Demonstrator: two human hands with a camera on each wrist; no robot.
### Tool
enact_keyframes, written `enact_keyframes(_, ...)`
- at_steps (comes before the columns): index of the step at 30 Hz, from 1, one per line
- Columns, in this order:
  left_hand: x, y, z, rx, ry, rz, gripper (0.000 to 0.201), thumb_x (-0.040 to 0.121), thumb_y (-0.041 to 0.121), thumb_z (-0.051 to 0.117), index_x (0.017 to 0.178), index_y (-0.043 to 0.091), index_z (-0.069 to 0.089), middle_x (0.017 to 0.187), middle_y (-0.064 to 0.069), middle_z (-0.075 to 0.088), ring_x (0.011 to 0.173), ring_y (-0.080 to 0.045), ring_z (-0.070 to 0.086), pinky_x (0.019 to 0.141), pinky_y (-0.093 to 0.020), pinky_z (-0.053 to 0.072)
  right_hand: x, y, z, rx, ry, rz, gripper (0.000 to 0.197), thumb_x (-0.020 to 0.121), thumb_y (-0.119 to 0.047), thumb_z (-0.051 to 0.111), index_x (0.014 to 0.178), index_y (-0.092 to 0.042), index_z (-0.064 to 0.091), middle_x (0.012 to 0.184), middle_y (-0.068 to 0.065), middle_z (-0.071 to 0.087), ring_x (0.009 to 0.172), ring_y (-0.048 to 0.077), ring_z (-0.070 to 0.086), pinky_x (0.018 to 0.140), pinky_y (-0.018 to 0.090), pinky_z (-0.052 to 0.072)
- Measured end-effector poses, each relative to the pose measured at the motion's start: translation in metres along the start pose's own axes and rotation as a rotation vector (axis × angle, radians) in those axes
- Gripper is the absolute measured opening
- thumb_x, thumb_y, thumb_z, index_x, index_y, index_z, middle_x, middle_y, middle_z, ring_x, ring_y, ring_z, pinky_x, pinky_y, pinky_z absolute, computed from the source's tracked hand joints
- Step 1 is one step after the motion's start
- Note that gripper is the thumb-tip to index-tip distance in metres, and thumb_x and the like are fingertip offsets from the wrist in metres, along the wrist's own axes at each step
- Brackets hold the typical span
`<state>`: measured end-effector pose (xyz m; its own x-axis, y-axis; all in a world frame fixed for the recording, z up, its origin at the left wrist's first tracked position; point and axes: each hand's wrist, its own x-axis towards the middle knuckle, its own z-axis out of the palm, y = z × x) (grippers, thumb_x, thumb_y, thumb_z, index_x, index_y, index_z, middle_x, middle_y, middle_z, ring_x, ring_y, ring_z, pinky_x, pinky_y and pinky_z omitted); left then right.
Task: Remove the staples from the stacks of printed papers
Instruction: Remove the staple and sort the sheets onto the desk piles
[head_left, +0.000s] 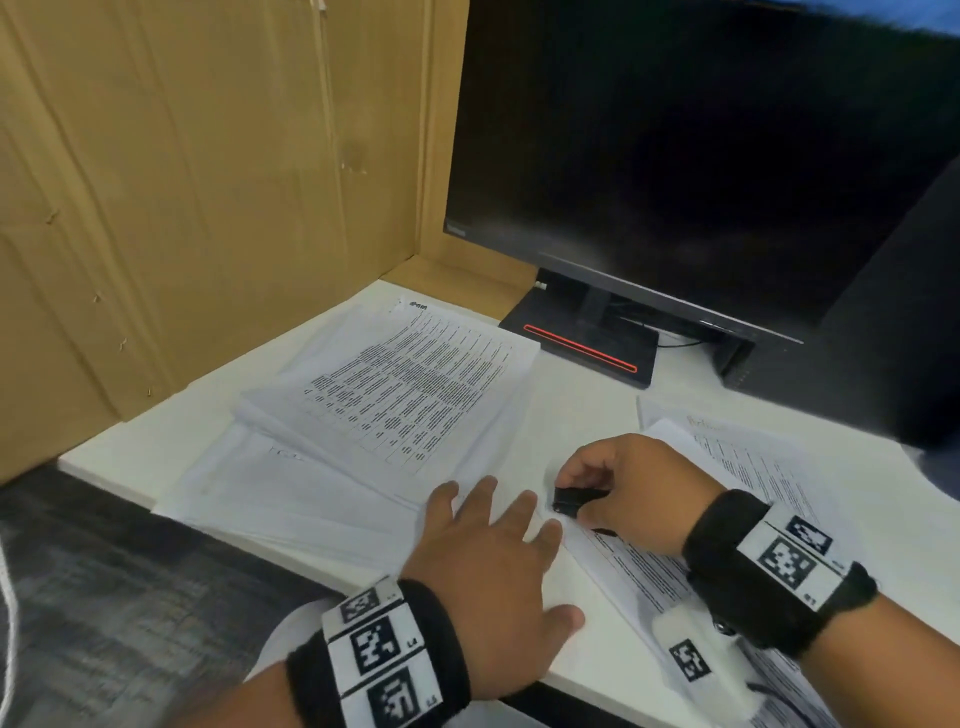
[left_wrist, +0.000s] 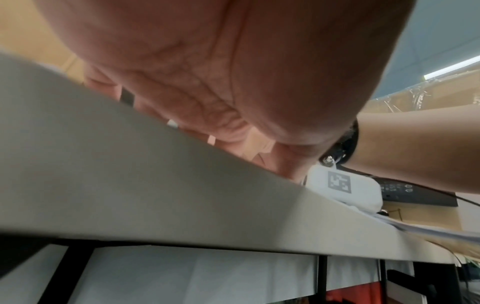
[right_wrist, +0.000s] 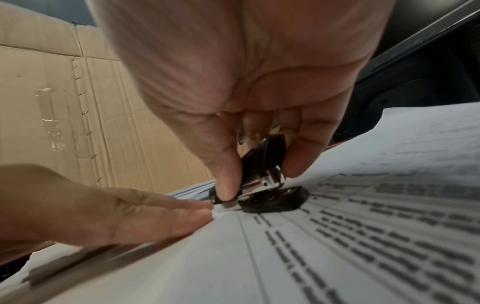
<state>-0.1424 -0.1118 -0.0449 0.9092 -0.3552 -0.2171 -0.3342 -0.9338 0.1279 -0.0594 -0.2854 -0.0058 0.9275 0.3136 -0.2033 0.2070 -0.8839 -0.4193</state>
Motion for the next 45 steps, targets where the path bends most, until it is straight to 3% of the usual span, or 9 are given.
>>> enact_keyframes(9, 0.003, -0.006, 0.003, -0.002, 0.032, 0.042, 0.080, 0.095, 0.074, 0.029, 0.162, 0.033, 0.014, 0.173, 0.003, 0.007, 0.159, -0.029, -0.002, 0.124, -0.055, -0.007, 0.003, -0.004, 0.005, -0.062, 0.015, 0.005, 0.026, 0.078, -0.021, 0.077, 0.097, -0.039, 0.075, 0.091, -0.023, 0.073, 0.085, -0.004, 0.066, 0.087, 0.023, 0.055)
enact_keyframes(19, 0.002, -0.005, 0.004, 0.034, 0.046, 0.051, 0.078, 0.095, 0.074, 0.025, 0.161, 0.034, 0.014, 0.173, 0.003, 0.006, 0.159, -0.029, -0.003, 0.124, -0.057, -0.007, 0.003, -0.007, 0.002, -0.091, -0.024, -0.049, 0.028, 0.083, -0.016, 0.073, 0.100, -0.038, 0.073, 0.095, -0.023, 0.073, 0.087, -0.005, 0.065, 0.083, 0.013, 0.049)
enact_keyframes(24, 0.002, -0.008, 0.008, 0.020, 0.060, 0.079, 0.077, 0.097, 0.072, 0.024, 0.162, 0.032, 0.014, 0.173, 0.004, 0.001, 0.157, -0.024, -0.020, 0.123, -0.056, -0.013, 0.003, -0.006, 0.001, -0.087, -0.020, -0.028, 0.033, 0.080, -0.017, 0.075, 0.103, -0.041, 0.071, 0.094, -0.022, 0.073, 0.089, -0.003, 0.066, 0.087, 0.022, 0.054)
enact_keyframes(26, 0.003, -0.007, 0.006, 0.044, 0.055, 0.086, 0.078, 0.097, 0.073, 0.023, 0.162, 0.032, 0.014, 0.173, 0.003, 0.004, 0.157, -0.025, -0.020, 0.123, -0.056, -0.014, 0.004, -0.003, 0.001, -0.063, -0.026, -0.014, 0.035, 0.080, -0.017, 0.077, 0.106, -0.040, 0.071, 0.095, -0.020, 0.074, 0.090, -0.001, 0.067, 0.090, 0.024, 0.054)
enact_keyframes(31, 0.003, -0.008, 0.004, 0.046, 0.054, 0.078, 0.079, 0.095, 0.075, 0.023, 0.162, 0.033, 0.014, 0.172, 0.004, 0.007, 0.156, -0.028, -0.021, 0.122, -0.059, -0.016, 0.001, 0.003, 0.001, 0.005, -0.035, -0.017, 0.028, 0.079, -0.014, 0.079, 0.094, -0.037, 0.076, 0.089, -0.020, 0.076, 0.085, -0.002, 0.069, 0.090, 0.028, 0.057)
enact_keyframes(45, 0.005, -0.013, 0.008, 0.012, 0.083, 0.085, 0.080, 0.093, 0.078, 0.026, 0.161, 0.037, 0.014, 0.172, 0.005, 0.009, 0.157, -0.027, -0.016, 0.121, -0.057, -0.017, 0.006, 0.000, 0.006, 0.013, 0.012, 0.020, 0.026, 0.081, -0.017, 0.079, 0.097, -0.037, 0.078, 0.094, -0.019, 0.075, 0.089, 0.004, 0.069, 0.092, 0.032, 0.056)
